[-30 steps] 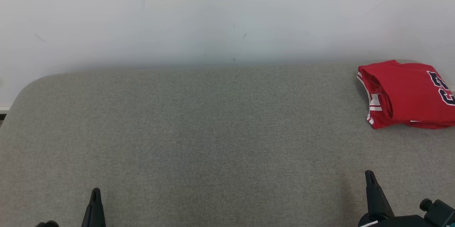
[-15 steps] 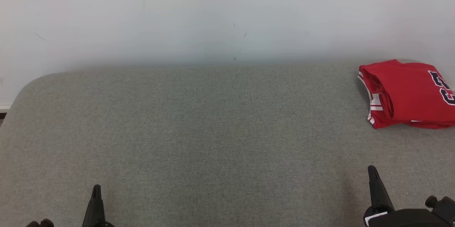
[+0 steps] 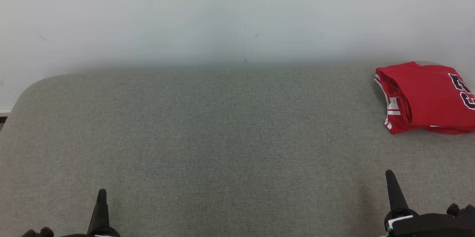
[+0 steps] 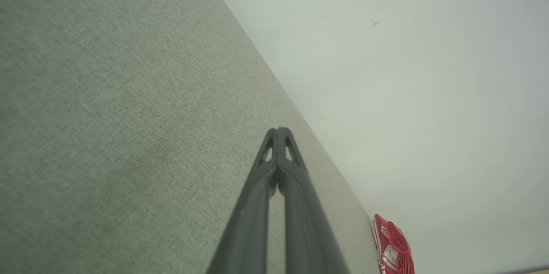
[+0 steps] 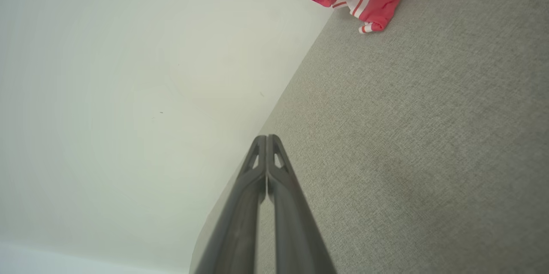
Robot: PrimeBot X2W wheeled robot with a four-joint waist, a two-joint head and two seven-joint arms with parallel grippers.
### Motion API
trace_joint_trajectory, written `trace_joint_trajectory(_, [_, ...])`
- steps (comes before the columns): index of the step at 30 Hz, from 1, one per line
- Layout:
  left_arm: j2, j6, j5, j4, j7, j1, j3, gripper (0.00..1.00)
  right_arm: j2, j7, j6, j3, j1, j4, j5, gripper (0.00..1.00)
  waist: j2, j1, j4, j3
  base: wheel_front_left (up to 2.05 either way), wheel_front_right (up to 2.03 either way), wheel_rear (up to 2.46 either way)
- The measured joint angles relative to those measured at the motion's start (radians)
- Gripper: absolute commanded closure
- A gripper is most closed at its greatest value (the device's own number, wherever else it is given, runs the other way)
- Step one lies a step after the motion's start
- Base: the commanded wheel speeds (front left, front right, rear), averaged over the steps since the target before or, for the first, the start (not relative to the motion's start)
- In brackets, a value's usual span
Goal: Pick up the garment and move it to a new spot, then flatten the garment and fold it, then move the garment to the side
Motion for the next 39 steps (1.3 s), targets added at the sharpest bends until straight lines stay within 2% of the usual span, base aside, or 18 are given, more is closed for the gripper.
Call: trace_joint_trajectory(39, [-0.006,-0.011,-0.363,0.018,0.092,-0.05,0.014,1.0,0.011,0.087,0.0,-0.045,-0.057,0.025,0.329,1.0,-0.0001,0.0,0.005,0.009,0.0,0.0,0.0])
